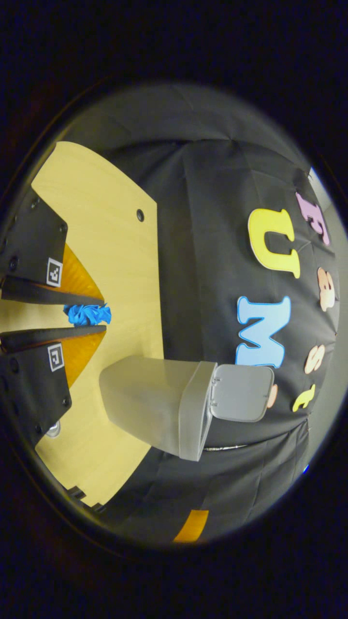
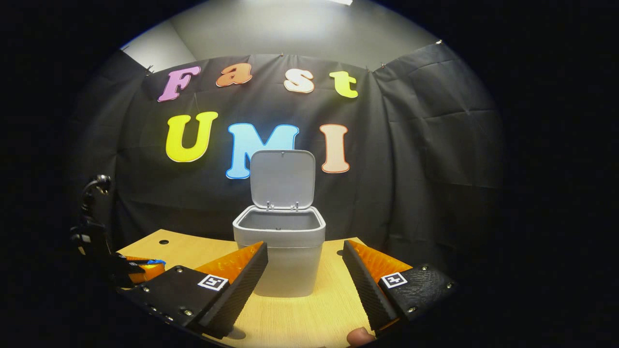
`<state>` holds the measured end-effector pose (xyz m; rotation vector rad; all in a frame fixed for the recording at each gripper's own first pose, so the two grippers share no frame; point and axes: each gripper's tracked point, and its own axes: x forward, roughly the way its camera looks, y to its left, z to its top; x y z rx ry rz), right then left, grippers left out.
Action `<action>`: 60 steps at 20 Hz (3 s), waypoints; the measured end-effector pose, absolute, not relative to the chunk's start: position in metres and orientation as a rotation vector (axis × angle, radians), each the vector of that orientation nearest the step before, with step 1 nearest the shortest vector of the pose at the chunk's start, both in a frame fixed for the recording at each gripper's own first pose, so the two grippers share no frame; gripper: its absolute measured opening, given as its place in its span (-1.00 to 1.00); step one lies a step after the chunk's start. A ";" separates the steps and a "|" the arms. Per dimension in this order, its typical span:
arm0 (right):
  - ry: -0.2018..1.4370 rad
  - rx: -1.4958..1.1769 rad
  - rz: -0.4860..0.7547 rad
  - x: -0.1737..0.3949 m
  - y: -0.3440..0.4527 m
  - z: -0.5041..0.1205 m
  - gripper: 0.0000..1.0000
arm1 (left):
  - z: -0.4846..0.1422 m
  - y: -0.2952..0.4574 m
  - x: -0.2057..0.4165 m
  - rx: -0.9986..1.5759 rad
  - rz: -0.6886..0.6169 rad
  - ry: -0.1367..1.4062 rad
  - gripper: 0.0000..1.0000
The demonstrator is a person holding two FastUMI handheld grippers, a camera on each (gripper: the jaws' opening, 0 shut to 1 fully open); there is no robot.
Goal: Press the lid of the desktop garbage bin to open it, pick up the crumpled paper on the desktop and throw it into the bin, then pick up the pop can on the desktop and drop it into the bin, and finally close the garbage bin lid.
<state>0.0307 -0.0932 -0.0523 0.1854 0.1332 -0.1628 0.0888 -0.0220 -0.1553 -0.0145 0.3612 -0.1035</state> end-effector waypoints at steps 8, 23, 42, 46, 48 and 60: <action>0.138 0.205 -0.230 0.025 -0.124 -0.061 0.98 | -0.079 -0.086 0.124 -0.027 -0.208 0.213 -0.27; 0.171 0.207 -0.366 0.001 -0.175 -0.076 0.98 | 0.029 -0.189 0.210 0.008 -0.355 0.021 -0.44; 0.223 0.183 -0.457 -0.025 -0.194 -0.087 0.98 | -0.010 -0.250 0.294 -0.010 -0.426 0.147 0.00; 0.221 0.182 -0.460 -0.025 -0.191 -0.085 0.98 | -0.008 -0.252 0.290 -0.018 -0.436 0.147 0.73; 0.219 0.180 -0.452 -0.023 -0.187 -0.085 0.99 | -0.004 -0.253 0.288 -0.020 -0.446 0.147 1.00; 0.199 0.153 -0.282 0.006 -0.126 -0.071 0.99 | 0.022 -0.178 0.242 -0.069 -0.365 0.095 1.00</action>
